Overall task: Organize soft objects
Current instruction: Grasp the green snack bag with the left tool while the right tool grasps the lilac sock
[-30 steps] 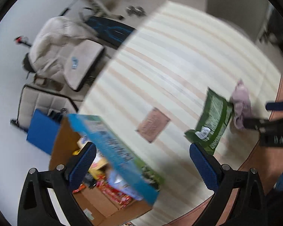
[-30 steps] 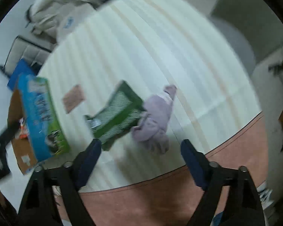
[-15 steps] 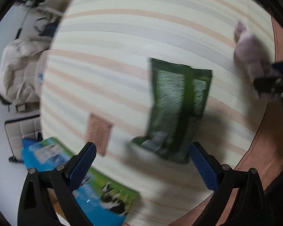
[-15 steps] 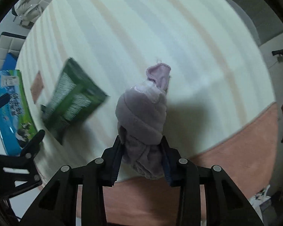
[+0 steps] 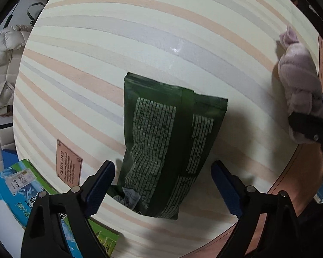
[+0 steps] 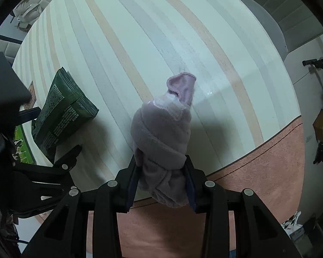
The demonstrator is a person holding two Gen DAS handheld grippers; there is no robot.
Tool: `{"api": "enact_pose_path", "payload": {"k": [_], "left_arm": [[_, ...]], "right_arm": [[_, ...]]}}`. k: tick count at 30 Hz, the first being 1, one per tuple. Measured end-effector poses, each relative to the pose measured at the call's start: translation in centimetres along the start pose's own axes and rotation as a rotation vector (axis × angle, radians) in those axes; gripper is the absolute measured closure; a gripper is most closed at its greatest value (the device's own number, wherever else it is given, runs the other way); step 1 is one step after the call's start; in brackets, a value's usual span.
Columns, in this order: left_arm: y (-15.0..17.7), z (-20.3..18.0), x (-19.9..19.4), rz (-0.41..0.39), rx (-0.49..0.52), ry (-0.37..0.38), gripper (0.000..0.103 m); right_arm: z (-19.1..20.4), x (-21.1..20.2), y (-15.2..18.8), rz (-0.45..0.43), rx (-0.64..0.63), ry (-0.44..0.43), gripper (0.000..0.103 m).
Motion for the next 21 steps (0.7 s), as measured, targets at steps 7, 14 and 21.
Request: {"api": "enact_pose_path", "payload": {"k": [7, 14, 21], "left_arm": [[0.1, -0.1, 0.0, -0.011, -0.013, 0.025, 0.018], [0.6, -0.2, -0.5, -0.011, -0.065, 0.114, 0.06], [1.9, -0.6, -1.3, -0.034, -0.138, 0.131, 0.07]], "right_arm": [[0.8, 0.6, 0.0, 0.006, 0.006, 0.0, 0.061], [1.6, 1.4, -1.4, 0.017, -0.001, 0.011, 0.06], [2.9, 1.5, -1.7, 0.011, -0.019, 0.037, 0.066]]}}
Point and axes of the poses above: each gripper's, at about its wrist camera, not at the fingertips, and x roughly the way its jaws point, z to its left, y to its underside, the point moved 7 cm from there along x, roughly the way its jaws point, and after that the axes turned 3 degrees about -z, right-handed, at the moved point
